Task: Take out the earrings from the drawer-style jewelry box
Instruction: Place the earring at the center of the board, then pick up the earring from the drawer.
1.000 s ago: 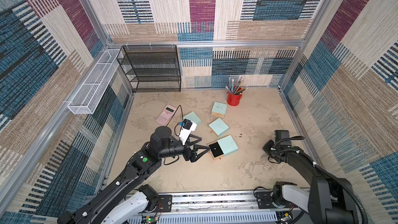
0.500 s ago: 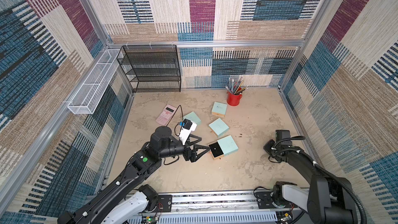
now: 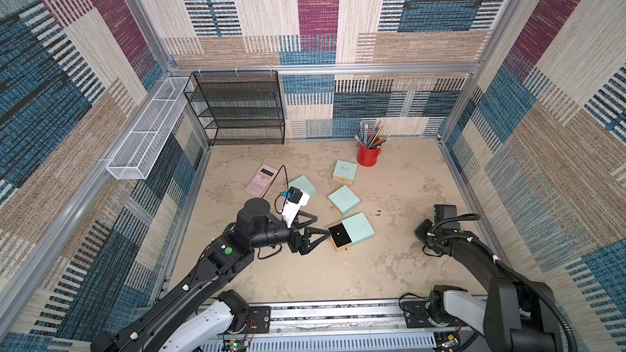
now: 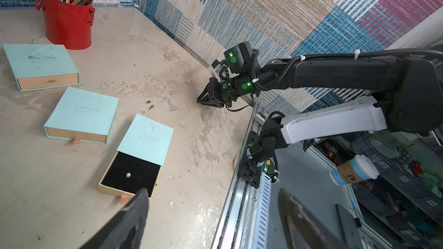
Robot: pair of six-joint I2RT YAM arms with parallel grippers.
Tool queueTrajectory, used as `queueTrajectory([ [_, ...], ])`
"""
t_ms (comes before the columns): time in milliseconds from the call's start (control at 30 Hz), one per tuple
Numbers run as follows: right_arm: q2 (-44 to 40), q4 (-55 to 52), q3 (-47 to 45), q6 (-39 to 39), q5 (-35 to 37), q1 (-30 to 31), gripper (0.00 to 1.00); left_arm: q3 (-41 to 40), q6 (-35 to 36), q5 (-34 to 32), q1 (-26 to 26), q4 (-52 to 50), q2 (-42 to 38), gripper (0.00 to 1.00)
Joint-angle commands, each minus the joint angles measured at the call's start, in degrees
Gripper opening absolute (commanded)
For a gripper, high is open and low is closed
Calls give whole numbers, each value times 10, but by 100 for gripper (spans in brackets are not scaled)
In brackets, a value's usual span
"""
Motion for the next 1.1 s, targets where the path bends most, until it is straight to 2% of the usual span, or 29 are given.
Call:
queueTrajectory([
  [0, -7, 9, -2, -2, 1, 0, 25, -2, 7, 3, 1, 14, 0, 85],
  [200, -47, -18, 21, -11, 5, 0, 29, -2, 7, 1, 1, 11, 0, 85],
  [333, -97, -45, 68, -46, -23, 5, 36, 2, 3, -8, 5, -1, 2, 86],
  [400, -107, -55, 93, -64, -39, 28, 39, 5, -4, -9, 10, -6, 2, 88],
  [567, -96, -95, 182, -54, 14, 185, 49, 15, -23, -72, 19, -38, 3, 98],
  [667, -67, -107, 237, -37, 38, 290, 56, 19, -33, -120, 20, -67, -2, 98],
  [833, 53, -117, 320, -21, 88, 476, 70, 13, -87, -224, 20, -120, -31, 98],
  [933, 109, -99, 339, -20, 87, 537, 72, 9, -73, -224, 20, -147, -49, 99],
  [1067, 150, -74, 321, -11, 61, 563, 69, 11, -64, -227, 21, -206, -49, 98],
])
